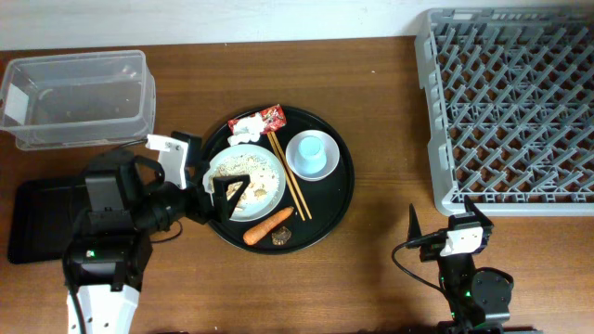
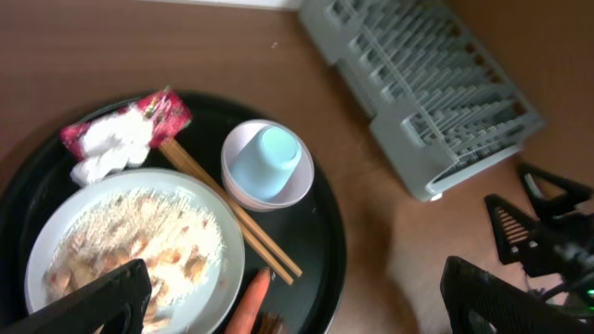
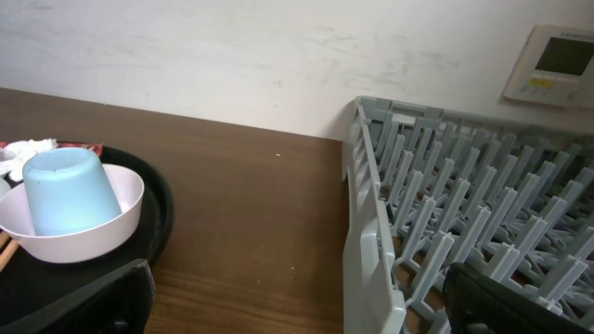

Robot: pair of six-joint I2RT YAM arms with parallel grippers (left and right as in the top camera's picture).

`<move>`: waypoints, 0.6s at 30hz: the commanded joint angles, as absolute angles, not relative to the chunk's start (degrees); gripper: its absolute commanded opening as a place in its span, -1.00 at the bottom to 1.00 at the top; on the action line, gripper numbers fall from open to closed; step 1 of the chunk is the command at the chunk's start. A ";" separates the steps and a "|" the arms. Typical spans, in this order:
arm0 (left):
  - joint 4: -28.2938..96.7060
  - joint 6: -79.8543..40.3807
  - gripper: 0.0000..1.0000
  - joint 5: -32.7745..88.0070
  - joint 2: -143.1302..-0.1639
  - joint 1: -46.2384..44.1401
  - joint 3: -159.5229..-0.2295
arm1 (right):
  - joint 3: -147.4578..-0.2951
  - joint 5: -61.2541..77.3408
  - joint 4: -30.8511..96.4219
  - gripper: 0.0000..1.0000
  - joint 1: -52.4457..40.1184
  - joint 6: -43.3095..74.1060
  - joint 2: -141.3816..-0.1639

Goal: Sort waste into correct bins and load items into the dishwasher rack
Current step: 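Move the left gripper over the white plate of rice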

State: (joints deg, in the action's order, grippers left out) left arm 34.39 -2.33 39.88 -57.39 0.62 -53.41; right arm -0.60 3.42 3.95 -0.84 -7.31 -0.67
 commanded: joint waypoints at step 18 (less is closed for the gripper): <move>58.61 -5.74 0.99 18.00 -78.39 -15.03 -72.27 | -0.32 2.92 4.32 0.97 -0.64 -7.05 -0.32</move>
